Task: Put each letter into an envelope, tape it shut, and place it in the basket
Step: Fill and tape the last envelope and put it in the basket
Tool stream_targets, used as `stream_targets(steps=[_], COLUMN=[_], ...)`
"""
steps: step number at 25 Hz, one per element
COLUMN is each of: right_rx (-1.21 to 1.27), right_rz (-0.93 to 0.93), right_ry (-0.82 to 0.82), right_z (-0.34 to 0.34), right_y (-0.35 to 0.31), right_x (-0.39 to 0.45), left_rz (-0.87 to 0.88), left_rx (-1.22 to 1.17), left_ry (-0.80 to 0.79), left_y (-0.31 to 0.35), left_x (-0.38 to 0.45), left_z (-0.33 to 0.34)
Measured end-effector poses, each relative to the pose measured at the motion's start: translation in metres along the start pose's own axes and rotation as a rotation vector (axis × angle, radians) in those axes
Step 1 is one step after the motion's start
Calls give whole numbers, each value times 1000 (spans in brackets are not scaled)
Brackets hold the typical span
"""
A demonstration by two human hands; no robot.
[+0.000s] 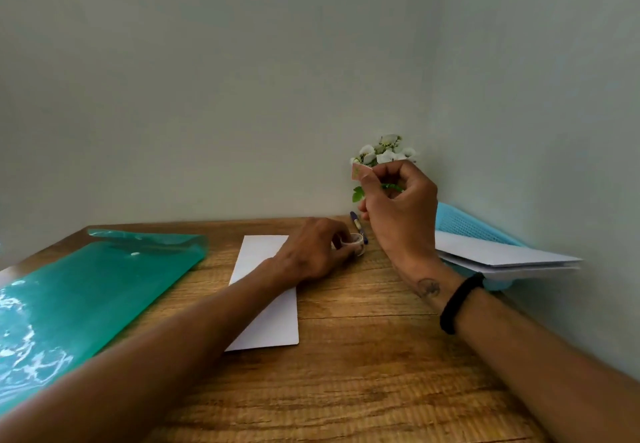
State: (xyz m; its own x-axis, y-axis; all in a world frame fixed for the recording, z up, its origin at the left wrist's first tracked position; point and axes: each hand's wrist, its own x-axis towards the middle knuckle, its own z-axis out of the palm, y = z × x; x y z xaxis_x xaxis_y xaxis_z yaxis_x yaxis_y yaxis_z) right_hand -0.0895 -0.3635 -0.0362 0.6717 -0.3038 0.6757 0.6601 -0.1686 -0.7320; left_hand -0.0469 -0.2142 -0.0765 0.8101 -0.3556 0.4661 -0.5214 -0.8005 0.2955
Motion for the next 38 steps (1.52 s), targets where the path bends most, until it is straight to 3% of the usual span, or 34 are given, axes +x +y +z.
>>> stream_targets(steps=[6,9,12,13,15,18,20,23,25,28,31,33,38], right_rx=[-7,22,118,161,172,-9,-38,8,64,176,231,258,209], right_rz=[73,167,262,329,481,494,471,514,559,628,623,581,438], right_ry=[-82,-147,-193,-248,-441,-629,-612,-592,-585,-555,-510,-458,-401], right_z=[-1,2,5,7,14,24,27,24,25,28,25,24,21], right_y=[1,-2,-10,-12,-16,-15,-13,-10,-6,-5,-5,-6,-12], right_x=[-4,-13,-20,-26,-44,-70,-76,-75,-77,-77,-73,-69,-62], left_rz=[150,128,-258,-441,-713,-823,-849,-871,-912,-964,-844,-806,-878], left_rx=[-98,-73,209,155,-309,-930,-1158,-1264,-1264,-1282,-1340,-1336,-1308], left_ry=[-181,-123,58,59,65,194,270,318,246,-81,-385,-438,27], left_y=[33,22,-13,-22,-28,-21,-17,-10,-11,-5,0,1,-6], left_x=[-38,-57,-79,-90,-109,-121,-122,-124,-127,-131,-133,-134,-127], left_z=[-12,-44,-80,-88,-97,-102,-104,-101,-99,-102,-104,-103,-99])
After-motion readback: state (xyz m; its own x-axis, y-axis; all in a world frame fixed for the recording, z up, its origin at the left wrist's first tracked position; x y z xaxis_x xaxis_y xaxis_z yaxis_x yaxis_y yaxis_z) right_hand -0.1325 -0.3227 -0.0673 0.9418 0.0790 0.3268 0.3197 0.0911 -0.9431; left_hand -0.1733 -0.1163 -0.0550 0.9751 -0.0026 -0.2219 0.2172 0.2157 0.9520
